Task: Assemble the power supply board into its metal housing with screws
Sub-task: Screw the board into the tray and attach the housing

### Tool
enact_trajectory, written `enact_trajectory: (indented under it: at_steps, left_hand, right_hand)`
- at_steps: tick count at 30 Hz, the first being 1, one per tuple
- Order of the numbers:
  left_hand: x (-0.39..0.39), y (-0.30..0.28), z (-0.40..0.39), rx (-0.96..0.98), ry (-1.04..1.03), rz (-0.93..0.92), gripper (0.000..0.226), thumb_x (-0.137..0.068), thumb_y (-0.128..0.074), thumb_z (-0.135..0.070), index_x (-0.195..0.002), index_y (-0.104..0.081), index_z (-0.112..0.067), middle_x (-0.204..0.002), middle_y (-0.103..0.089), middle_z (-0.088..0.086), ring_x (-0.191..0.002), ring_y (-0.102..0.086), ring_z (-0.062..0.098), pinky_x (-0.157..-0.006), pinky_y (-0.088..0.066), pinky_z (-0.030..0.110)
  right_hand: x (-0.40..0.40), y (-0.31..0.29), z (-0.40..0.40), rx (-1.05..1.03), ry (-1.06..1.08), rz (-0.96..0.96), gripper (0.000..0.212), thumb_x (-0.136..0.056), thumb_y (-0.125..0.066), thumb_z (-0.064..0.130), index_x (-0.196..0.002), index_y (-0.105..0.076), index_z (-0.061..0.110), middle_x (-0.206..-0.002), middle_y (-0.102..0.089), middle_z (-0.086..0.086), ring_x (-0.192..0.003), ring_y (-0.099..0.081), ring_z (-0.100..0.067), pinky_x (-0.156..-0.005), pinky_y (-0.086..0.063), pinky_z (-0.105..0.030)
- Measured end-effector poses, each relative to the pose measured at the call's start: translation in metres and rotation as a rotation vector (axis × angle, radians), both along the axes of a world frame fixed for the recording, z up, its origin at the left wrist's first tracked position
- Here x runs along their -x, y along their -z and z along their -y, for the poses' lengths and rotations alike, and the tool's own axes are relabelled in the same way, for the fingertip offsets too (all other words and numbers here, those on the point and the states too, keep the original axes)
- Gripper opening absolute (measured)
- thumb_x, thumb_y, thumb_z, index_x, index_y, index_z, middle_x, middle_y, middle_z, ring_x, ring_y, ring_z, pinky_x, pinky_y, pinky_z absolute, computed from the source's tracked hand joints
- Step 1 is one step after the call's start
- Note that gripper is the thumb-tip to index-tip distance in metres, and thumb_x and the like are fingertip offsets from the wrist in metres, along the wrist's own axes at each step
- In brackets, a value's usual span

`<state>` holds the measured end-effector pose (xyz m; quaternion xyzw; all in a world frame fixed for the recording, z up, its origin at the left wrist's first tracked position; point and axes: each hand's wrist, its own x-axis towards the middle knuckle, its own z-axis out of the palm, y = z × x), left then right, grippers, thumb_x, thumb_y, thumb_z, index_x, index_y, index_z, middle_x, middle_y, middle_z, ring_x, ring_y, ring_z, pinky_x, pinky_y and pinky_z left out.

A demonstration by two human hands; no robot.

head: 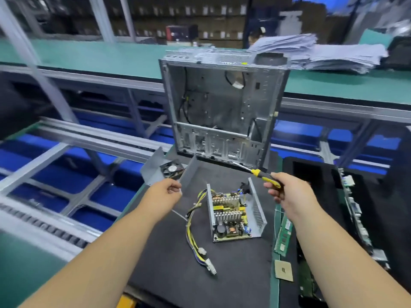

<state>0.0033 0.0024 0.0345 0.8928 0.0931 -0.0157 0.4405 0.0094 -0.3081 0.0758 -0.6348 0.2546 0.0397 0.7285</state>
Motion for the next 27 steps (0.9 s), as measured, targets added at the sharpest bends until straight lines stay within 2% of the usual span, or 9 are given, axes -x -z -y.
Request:
enact_trajectory:
  at_steps: [3, 7, 11, 15, 19, 23, 27]
  left_hand:
    - [0.020, 0.007, -0.021, 0.015, -0.103, -0.022, 0.017, -0.088, -0.064, -0.008, -0.101, -0.069, -0.018, -0.092, -0.067, -0.002, -0.079, -0.059, 0.008, -0.065, -0.043, 0.010]
    - [0.031, 0.019, -0.044, -0.023, -0.202, -0.076, 0.016, -0.088, -0.063, -0.013, -0.096, -0.068, -0.027, -0.092, -0.068, -0.003, -0.089, -0.064, 0.015, -0.070, -0.044, 0.023]
    - [0.031, 0.034, -0.062, -0.043, -0.241, -0.098, 0.018, -0.088, -0.062, -0.012, -0.092, -0.065, -0.029, -0.089, -0.067, -0.005, -0.084, -0.061, 0.012, -0.064, -0.041, 0.020]
    - [0.028, 0.044, -0.079, -0.030, -0.255, -0.120, 0.021, -0.087, -0.059, -0.008, -0.093, -0.066, -0.027, -0.090, -0.067, -0.005, -0.083, -0.062, 0.012, -0.066, -0.043, 0.022]
    - [0.022, 0.050, -0.100, -0.053, -0.232, -0.131, 0.020, -0.085, -0.060, -0.010, -0.087, -0.065, -0.029, -0.089, -0.068, -0.007, -0.081, -0.063, 0.012, -0.065, -0.042, 0.022]
    - [0.013, 0.057, -0.119, -0.130, -0.168, -0.161, 0.014, -0.086, -0.062, -0.017, -0.083, -0.063, -0.031, -0.086, -0.067, -0.011, -0.080, -0.061, 0.008, -0.065, -0.044, 0.024]
    - [0.004, 0.066, -0.132, -0.221, -0.076, -0.205, 0.019, -0.085, -0.056, -0.016, -0.078, -0.064, -0.032, -0.083, -0.066, -0.011, -0.079, -0.061, 0.012, -0.069, -0.050, 0.027]
  right_hand:
    - [0.003, 0.007, -0.014, -0.181, -0.109, -0.004, 0.014, -0.095, -0.054, 0.014, -0.089, -0.064, 0.007, -0.063, -0.071, -0.004, -0.044, -0.054, -0.007, -0.050, -0.037, -0.023]
    - [0.007, 0.012, -0.034, -0.208, -0.235, 0.059, 0.014, -0.096, -0.055, 0.011, -0.094, -0.065, 0.001, -0.078, -0.074, -0.010, -0.052, -0.061, -0.011, -0.053, -0.048, -0.023]
    - [0.009, 0.018, -0.051, -0.219, -0.276, 0.103, 0.015, -0.096, -0.053, 0.003, -0.110, -0.060, 0.004, -0.077, -0.073, -0.012, -0.059, -0.065, -0.015, -0.054, -0.054, -0.023]
    - [0.010, 0.019, -0.072, -0.163, -0.298, 0.100, 0.017, -0.096, -0.051, 0.001, -0.107, -0.057, 0.011, -0.075, -0.074, -0.011, -0.060, -0.067, -0.017, -0.059, -0.057, -0.027]
    - [0.007, 0.016, -0.097, -0.129, -0.285, 0.109, 0.023, -0.092, -0.043, -0.006, -0.103, -0.057, 0.009, -0.073, -0.073, -0.009, -0.057, -0.066, -0.016, -0.053, -0.054, -0.024]
    - [0.003, 0.018, -0.122, -0.086, -0.236, 0.081, 0.028, -0.088, -0.039, -0.009, -0.102, -0.057, 0.007, -0.077, -0.067, -0.009, -0.058, -0.064, -0.018, -0.064, -0.053, -0.031]
    - [0.001, 0.024, -0.144, -0.054, -0.212, 0.072, 0.028, -0.087, -0.038, -0.011, -0.094, -0.056, 0.009, -0.070, -0.062, -0.006, -0.055, -0.058, -0.016, -0.058, -0.045, -0.029]
